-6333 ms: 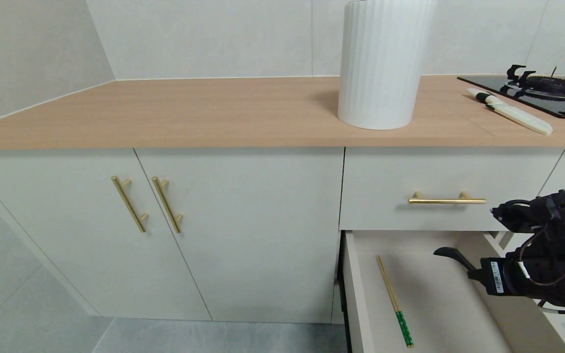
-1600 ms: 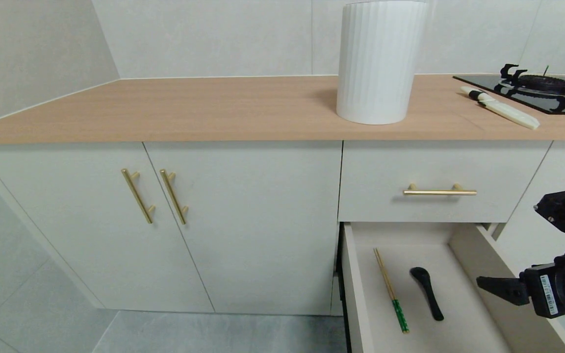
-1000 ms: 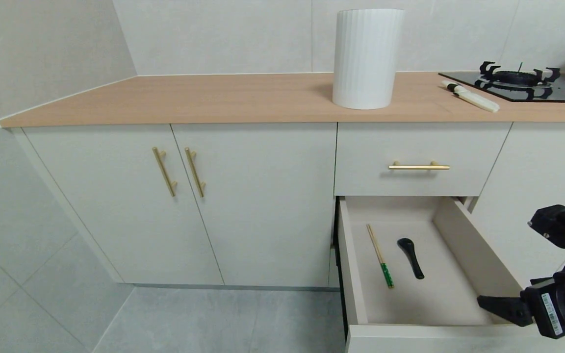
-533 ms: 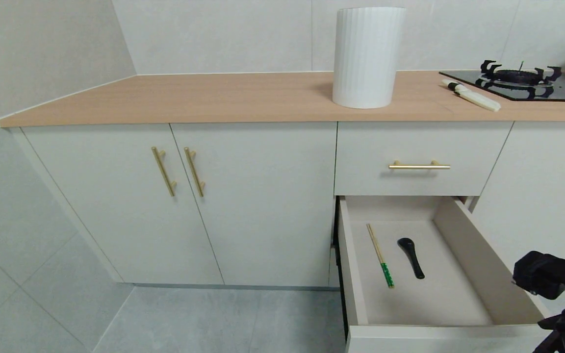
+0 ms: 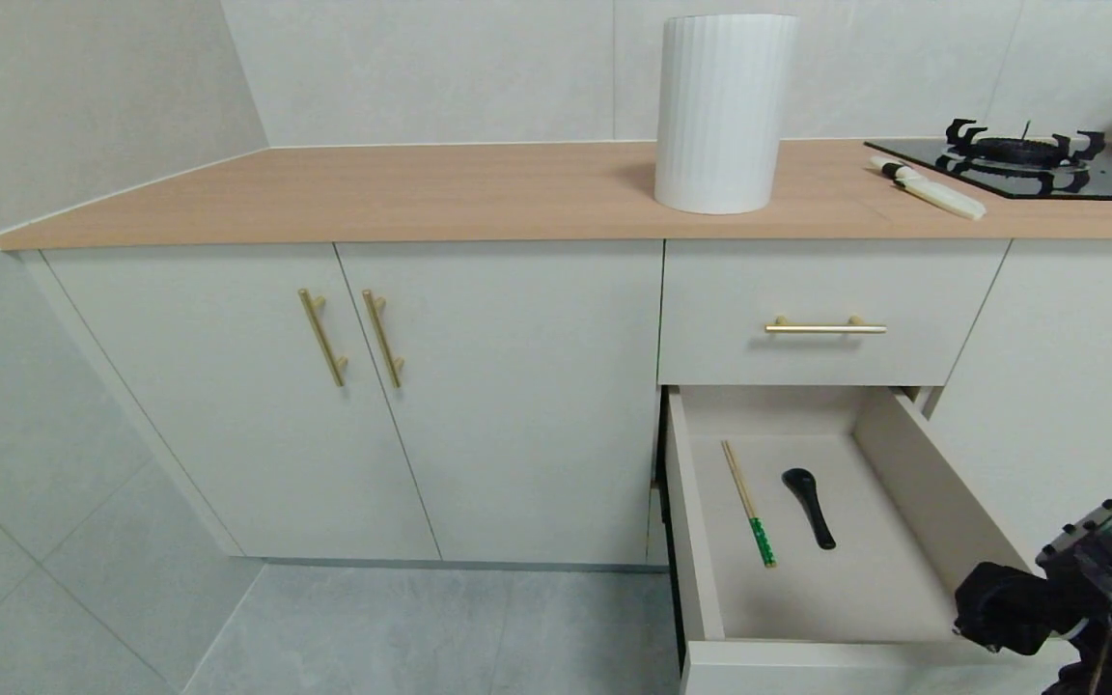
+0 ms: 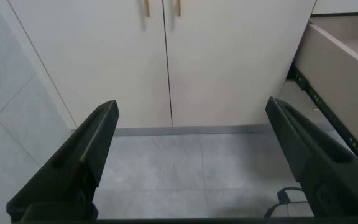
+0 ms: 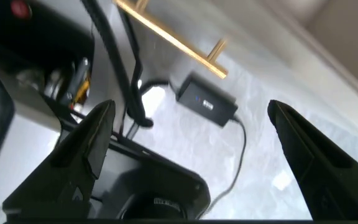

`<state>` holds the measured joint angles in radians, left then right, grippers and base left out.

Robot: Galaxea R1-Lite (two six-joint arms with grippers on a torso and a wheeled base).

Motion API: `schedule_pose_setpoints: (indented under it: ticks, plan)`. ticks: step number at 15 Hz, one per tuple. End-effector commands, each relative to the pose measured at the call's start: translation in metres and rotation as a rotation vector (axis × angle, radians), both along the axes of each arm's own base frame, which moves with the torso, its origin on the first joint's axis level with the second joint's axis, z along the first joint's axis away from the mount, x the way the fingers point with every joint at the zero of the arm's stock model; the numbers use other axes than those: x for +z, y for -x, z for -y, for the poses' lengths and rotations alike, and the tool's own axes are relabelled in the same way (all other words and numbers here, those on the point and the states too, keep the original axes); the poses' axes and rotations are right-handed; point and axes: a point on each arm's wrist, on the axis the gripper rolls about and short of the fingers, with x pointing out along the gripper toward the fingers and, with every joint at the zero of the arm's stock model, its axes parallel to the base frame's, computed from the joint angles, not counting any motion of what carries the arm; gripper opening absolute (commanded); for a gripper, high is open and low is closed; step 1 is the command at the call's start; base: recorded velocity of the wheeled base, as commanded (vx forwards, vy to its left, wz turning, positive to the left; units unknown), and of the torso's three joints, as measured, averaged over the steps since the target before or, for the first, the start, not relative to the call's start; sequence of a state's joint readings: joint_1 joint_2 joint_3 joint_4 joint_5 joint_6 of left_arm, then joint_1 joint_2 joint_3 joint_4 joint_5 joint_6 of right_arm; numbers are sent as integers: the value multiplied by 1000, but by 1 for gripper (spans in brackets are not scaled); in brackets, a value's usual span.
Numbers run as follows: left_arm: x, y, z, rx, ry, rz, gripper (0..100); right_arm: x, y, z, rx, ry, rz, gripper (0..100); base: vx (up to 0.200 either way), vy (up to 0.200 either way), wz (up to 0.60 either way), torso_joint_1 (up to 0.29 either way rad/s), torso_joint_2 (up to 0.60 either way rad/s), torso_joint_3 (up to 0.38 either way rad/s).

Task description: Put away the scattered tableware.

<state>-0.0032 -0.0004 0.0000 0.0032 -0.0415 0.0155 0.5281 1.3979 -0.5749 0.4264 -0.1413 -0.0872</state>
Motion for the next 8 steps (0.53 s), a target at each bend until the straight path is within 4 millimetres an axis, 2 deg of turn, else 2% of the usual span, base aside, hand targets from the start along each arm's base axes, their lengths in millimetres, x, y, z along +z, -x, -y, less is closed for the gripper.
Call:
schedule_pose_setpoints:
  ticks: [1,8]
  plan:
    - [0,0,0,0,0,0,100,-16,-9,-6,-2,51,-83,100,0,0,0,0,0,0]
    - [0,0,0,0,0,0,100,-25,-35,-19,-185,-37,-4,100,0,0,0,0,0,0]
